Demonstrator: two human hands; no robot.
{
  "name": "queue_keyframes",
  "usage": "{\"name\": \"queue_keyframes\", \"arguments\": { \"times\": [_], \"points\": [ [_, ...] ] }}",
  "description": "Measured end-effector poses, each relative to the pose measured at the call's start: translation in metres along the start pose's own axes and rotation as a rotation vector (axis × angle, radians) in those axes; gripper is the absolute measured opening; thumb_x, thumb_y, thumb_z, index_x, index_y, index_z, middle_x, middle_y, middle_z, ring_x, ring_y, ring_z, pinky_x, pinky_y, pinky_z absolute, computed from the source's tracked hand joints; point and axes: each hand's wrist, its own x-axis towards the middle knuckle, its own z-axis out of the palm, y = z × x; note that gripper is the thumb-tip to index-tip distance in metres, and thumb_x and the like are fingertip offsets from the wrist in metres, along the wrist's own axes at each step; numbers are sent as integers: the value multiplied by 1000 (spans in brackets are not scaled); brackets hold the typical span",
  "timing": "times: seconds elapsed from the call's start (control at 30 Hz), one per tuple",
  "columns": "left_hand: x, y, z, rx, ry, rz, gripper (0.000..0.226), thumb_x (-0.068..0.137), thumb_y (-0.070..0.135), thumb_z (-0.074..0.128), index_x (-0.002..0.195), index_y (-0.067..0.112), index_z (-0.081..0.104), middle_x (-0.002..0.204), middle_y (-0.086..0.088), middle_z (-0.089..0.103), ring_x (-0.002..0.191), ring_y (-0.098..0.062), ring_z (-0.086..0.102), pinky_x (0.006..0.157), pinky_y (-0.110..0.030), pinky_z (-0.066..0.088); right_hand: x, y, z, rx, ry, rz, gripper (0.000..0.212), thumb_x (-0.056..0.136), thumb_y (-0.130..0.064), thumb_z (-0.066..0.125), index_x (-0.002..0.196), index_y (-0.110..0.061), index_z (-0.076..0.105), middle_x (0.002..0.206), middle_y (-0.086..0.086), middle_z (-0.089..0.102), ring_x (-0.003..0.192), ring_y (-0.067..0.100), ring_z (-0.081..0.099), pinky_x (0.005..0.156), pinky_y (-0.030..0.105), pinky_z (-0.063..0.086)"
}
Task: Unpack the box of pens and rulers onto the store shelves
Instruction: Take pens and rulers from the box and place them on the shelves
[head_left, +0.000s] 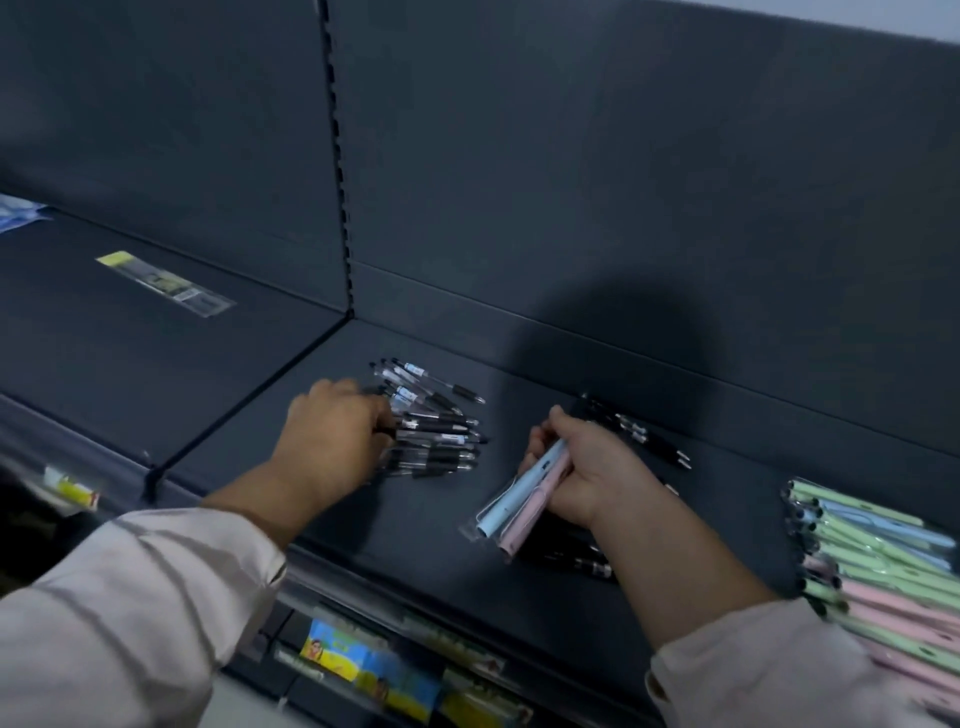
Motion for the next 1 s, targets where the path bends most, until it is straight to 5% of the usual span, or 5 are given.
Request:
{"name": "queue_keyframes", "arguments": {
  "times": [0.23, 0.5, 0.73, 1.0],
  "points": [
    [5, -3, 6, 0, 25, -7, 20, 88, 36, 58, 107, 33, 64, 99, 4, 43, 110, -24, 41, 90, -36, 30, -3, 6, 6, -37, -34, -55, 28, 97, -28, 53, 75, -12, 59, 67, 3, 59, 66, 16, 56, 67, 30, 47],
    [11, 32, 0, -123, 147, 156, 24, 89, 24, 56, 112, 27, 63, 113, 1, 57, 112, -23, 44, 92, -31, 32, -11, 1, -2, -65, -46, -102, 27, 97, -27, 53, 76, -12, 61, 59, 1, 65, 69, 18, 63, 69, 32, 48],
    [26, 34, 12, 56, -90, 229, 23, 89, 24, 52, 109, 22, 63, 118, -3, 55, 113, -26, 49, 90, -35, 44, -14, 1, -10, -72, -21, -86, 25, 96, -26, 55, 77, -11, 62, 64, 3, 64, 69, 17, 61, 69, 32, 49],
    [36, 29, 17, -49, -79, 220, 11, 87, 20, 57, 98, 18, 59, 113, -4, 59, 106, -24, 53, 85, -30, 45, -7, 9, -9, -87, 2, -65, 23, 96, -24, 55, 77, -12, 61, 63, 3, 63, 67, 18, 60, 69, 32, 48]
  ]
}}
